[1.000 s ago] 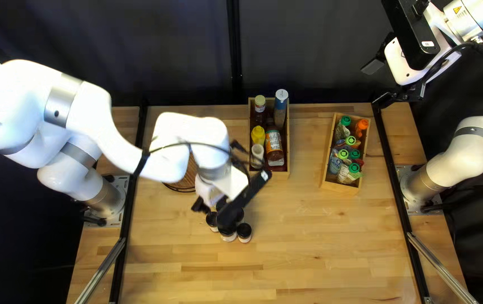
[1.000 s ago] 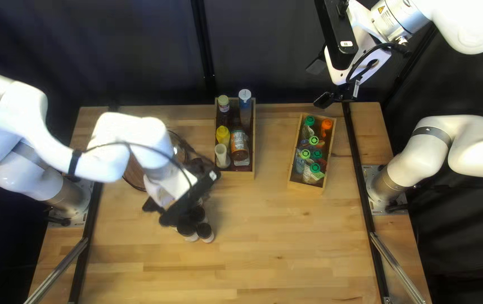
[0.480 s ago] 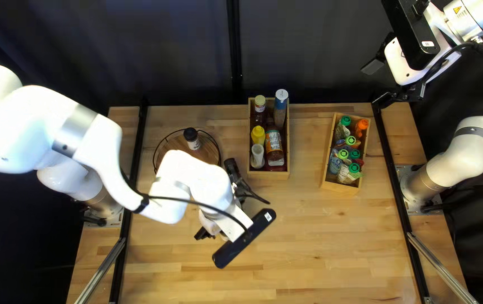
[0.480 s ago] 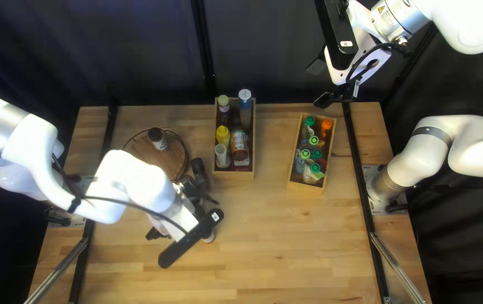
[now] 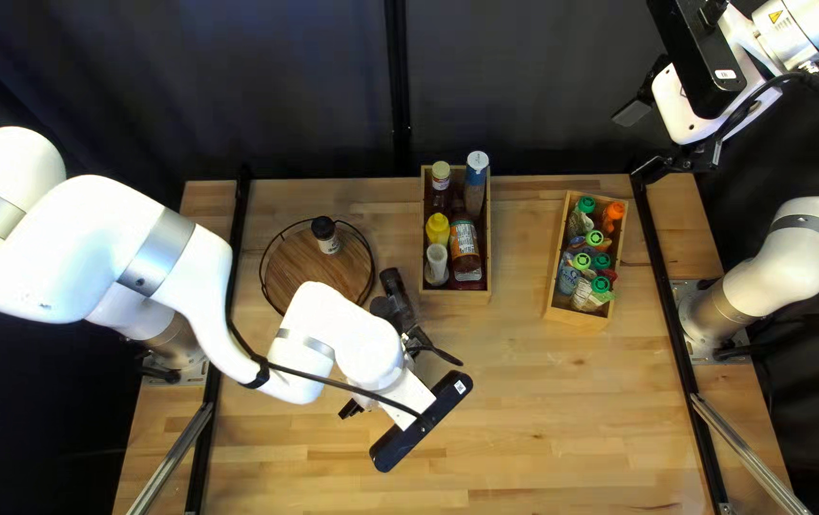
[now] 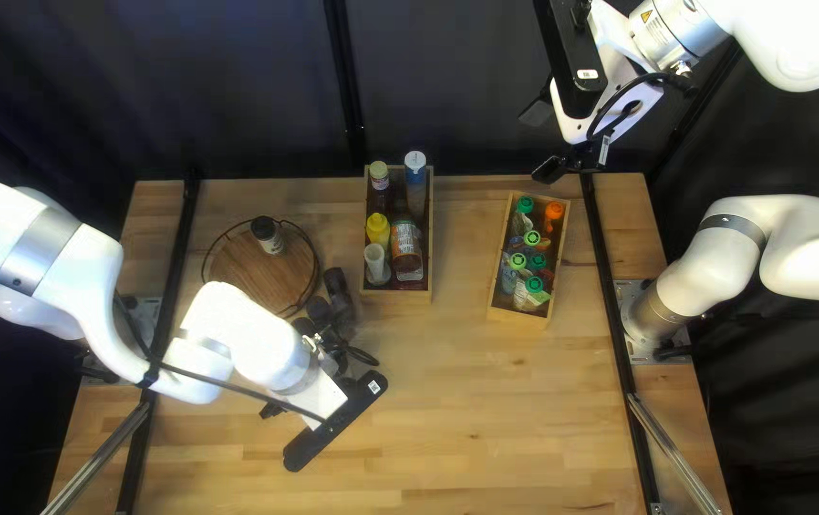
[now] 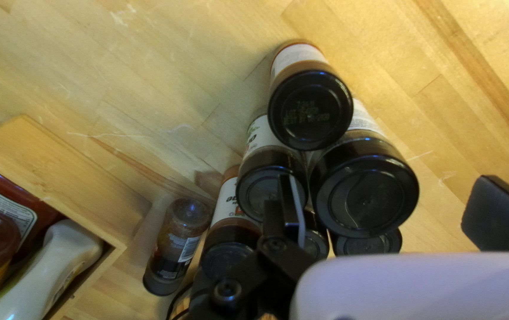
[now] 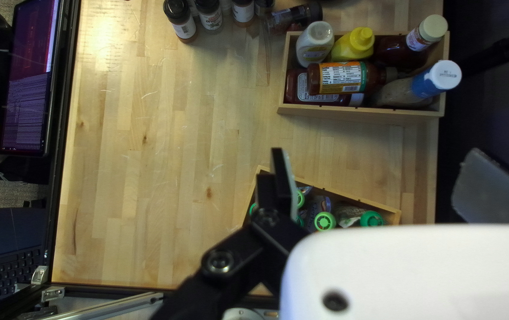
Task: Separate condiments, baby food and spices and place it in 3 different racks/containers
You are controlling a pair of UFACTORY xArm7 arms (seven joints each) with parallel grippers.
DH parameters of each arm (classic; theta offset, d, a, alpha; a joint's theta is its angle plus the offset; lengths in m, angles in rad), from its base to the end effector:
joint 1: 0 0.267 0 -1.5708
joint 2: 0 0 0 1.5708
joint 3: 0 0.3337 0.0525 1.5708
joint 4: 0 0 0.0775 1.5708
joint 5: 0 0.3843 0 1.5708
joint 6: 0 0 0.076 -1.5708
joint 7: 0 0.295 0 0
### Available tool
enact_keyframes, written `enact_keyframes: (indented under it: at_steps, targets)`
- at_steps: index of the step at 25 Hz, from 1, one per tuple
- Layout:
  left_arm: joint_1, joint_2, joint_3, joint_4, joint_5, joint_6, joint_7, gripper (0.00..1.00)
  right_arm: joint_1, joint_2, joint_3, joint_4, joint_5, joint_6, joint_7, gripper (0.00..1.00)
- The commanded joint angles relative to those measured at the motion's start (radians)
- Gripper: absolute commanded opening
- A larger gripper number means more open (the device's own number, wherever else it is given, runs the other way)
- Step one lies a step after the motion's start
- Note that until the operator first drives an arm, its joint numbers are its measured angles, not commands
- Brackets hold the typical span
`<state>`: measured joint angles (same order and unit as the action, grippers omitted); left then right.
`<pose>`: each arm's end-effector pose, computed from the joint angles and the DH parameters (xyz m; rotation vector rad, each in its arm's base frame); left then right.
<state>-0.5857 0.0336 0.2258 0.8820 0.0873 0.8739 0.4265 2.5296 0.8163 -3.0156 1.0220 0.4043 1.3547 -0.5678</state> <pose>0.4479 -0.1508 0.1070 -2.7997 1.2558 0.0419 0.3607 -0.0609 0.4933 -2.9883 -0.1113 -0.8721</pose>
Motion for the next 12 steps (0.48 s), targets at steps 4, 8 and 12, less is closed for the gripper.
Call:
enact_keyframes:
  at_steps: [4,8,12]
  targets:
    - [0.002,0.006,0.003,-0.014,0.013,-0.014,-0.019,1.0,0.0,0.0,0.0,0.0,0.0,0.0,0.0,1.0]
    - [0.003,-0.002,0.004,-0.016,0.013,-0.006,-0.017,0.54,0.0,0.0,0.0,0.0,0.0,0.0,0.0,1.0]
    - [0.004,0.0,0.005,-0.01,0.009,0.001,-0.009,0.01,0.0,0.0,0.0,0.0,0.0,0.0,0.0,1.0]
